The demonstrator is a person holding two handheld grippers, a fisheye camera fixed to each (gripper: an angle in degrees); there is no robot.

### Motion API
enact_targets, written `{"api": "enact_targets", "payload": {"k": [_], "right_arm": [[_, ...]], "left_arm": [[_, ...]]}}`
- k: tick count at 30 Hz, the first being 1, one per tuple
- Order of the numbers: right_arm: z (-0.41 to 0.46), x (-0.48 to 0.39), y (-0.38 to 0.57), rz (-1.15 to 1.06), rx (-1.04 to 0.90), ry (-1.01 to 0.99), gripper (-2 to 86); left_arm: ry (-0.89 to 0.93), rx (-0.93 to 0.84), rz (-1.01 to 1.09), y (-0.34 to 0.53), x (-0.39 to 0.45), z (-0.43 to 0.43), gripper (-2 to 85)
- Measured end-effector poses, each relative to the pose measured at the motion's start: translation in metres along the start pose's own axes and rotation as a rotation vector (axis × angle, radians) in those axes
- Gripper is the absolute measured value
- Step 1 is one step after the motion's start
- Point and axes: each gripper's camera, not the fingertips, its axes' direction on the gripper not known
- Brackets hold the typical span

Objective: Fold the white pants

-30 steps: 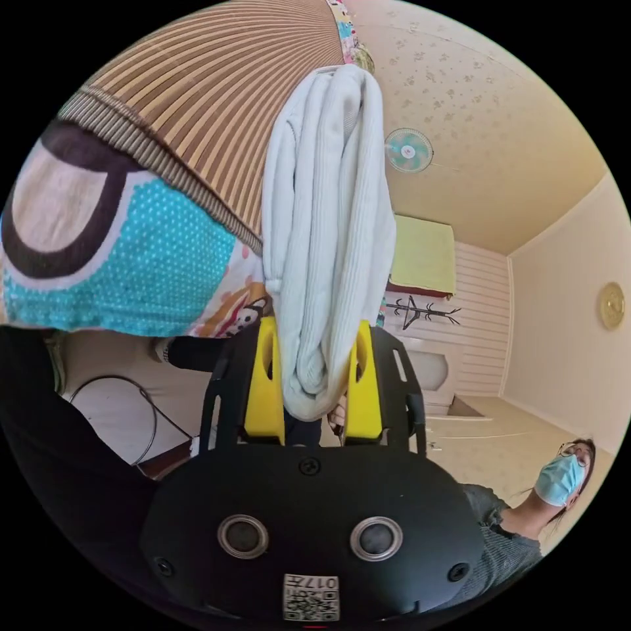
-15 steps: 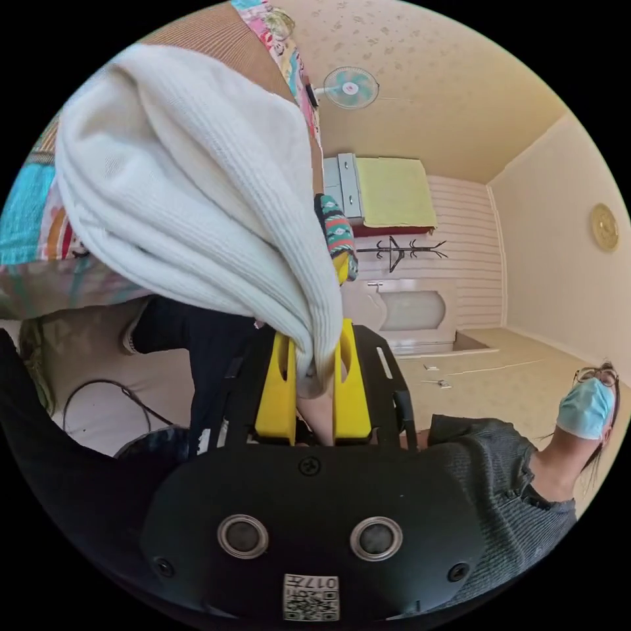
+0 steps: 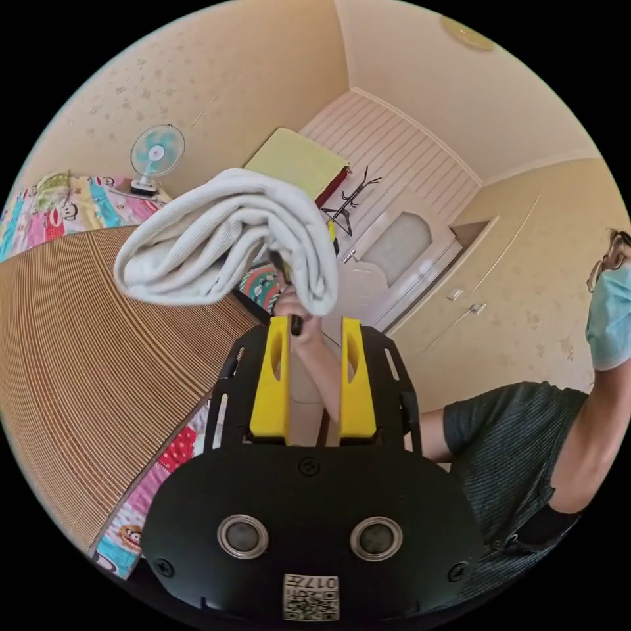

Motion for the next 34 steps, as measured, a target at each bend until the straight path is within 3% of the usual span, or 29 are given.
{"api": "enact_targets", "payload": {"k": [2, 5, 10, 14, 17, 20, 24, 28, 34], "right_arm": [[-0.051, -0.005, -0.028, 0.030, 0.030, 0.113, 10.6], [-0.149, 0.018, -0.034, 0.247, 0.091, 0.246, 9.8], [-0.299, 0.027, 0.062, 0.699, 0.369, 0.699, 9.8], [-0.319, -0.016, 0.114, 0.586, 0.507, 0.655, 10.5], [-0.279, -0.043, 0.116, 0.568, 0.319, 0.933, 11.3], [-0.226, -0.067, 0.131, 0.506, 0.255, 1.127, 12.0], [-0.127, -0.085, 0.171, 0.399, 0.140, 1.495, 13.8], [-0.024, -0.028, 0.216, 0.413, -0.146, 1.575, 18.6], [0.174, 0.083, 0.289, 0.326, -0.572, 1.427, 25.1]], "left_arm": [[-0.077, -0.041, -0.008, 0.017, -0.003, 0.016, 13.2], [-0.151, -0.154, -0.086, 0.060, -0.026, 0.047, 13.6], [-0.143, -0.267, -0.391, 0.146, -0.081, 0.069, 13.8], [-0.227, -0.263, -0.479, 0.176, -0.092, 0.056, 13.8], [-0.297, -0.224, -0.502, 0.186, -0.092, 0.039, 13.9], [-0.404, -0.193, -0.500, 0.191, -0.090, 0.023, 14.2], [-0.670, -0.168, -0.504, 0.194, -0.098, 0.000, 16.9], [-0.911, -0.182, -0.547, 0.199, -0.132, -0.011, 20.3], [-1.081, -0.177, -0.698, 0.203, -0.201, -0.011, 23.1]]}}
